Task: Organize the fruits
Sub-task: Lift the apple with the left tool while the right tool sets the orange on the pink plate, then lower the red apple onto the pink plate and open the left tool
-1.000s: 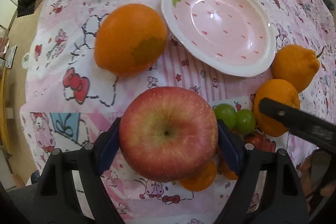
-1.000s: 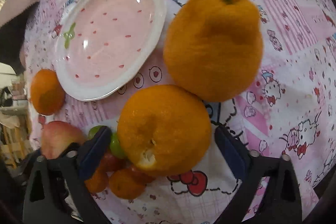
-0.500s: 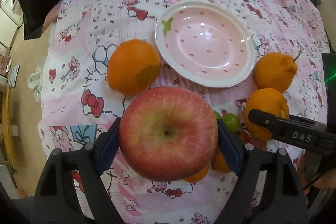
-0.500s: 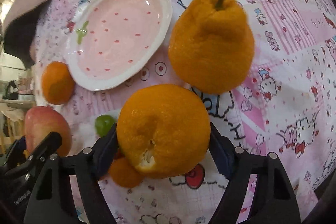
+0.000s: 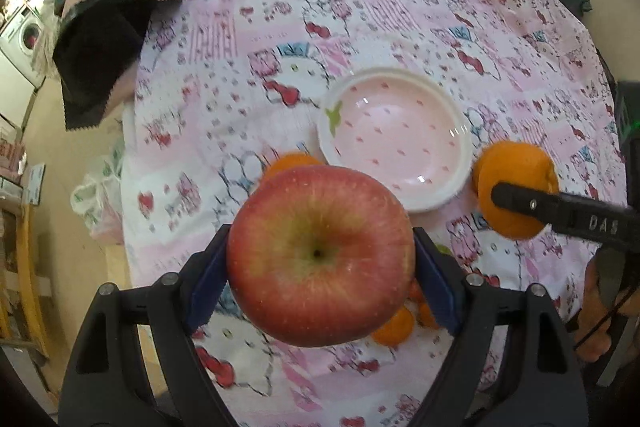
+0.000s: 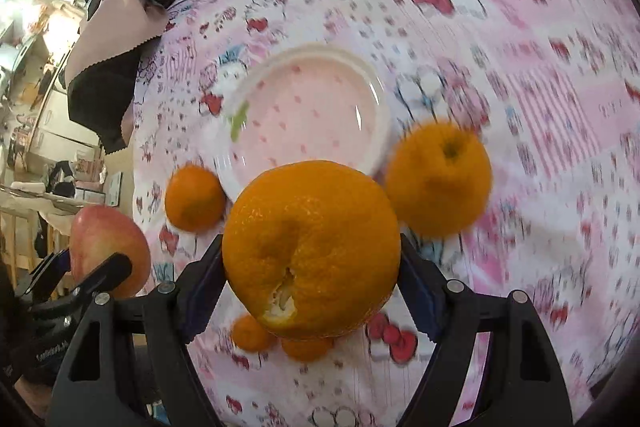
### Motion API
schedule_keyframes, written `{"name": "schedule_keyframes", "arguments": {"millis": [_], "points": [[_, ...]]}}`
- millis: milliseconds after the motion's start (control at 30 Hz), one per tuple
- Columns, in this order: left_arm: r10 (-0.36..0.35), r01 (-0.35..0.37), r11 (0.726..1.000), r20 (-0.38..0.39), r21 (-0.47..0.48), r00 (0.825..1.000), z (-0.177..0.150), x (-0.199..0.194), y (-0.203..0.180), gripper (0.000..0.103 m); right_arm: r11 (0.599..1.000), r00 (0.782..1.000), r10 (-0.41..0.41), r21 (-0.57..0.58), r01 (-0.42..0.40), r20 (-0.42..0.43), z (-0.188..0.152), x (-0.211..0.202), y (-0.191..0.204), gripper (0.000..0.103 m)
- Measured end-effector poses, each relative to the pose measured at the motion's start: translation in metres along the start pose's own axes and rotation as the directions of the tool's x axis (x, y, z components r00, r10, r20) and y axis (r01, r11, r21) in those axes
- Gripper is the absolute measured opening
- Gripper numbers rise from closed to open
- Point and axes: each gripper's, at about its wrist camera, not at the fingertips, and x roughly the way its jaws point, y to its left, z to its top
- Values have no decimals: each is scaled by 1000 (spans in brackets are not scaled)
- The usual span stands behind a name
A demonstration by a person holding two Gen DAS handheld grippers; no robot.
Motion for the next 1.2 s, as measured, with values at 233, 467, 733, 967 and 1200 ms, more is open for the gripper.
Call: {"name": "schedule_keyframes", "arguments": {"millis": [233,467,733,967,1200], "points": [[0,1,1000,23,-28,1000,23,20,18,82,997,998,-57,-57,58,13,61,40,19,81],[-6,6,999,18,-42,1000,29,33,27,82,995,994,-86,-51,82,-71,109,93,17,81],[-24,25,998,22,-53,999,32,32,29,82,988,979,-152,-13,152,-133,118,129,3,83],[-13,14,999,21,-43,1000,31,35,26,82,996,991,-34,72,43,-127,120,118,-11,85],[-11,11,999,14,-52,1000,30,40,23,82,995,997,-11,98,17,-71,116,80,-13,86]]}}
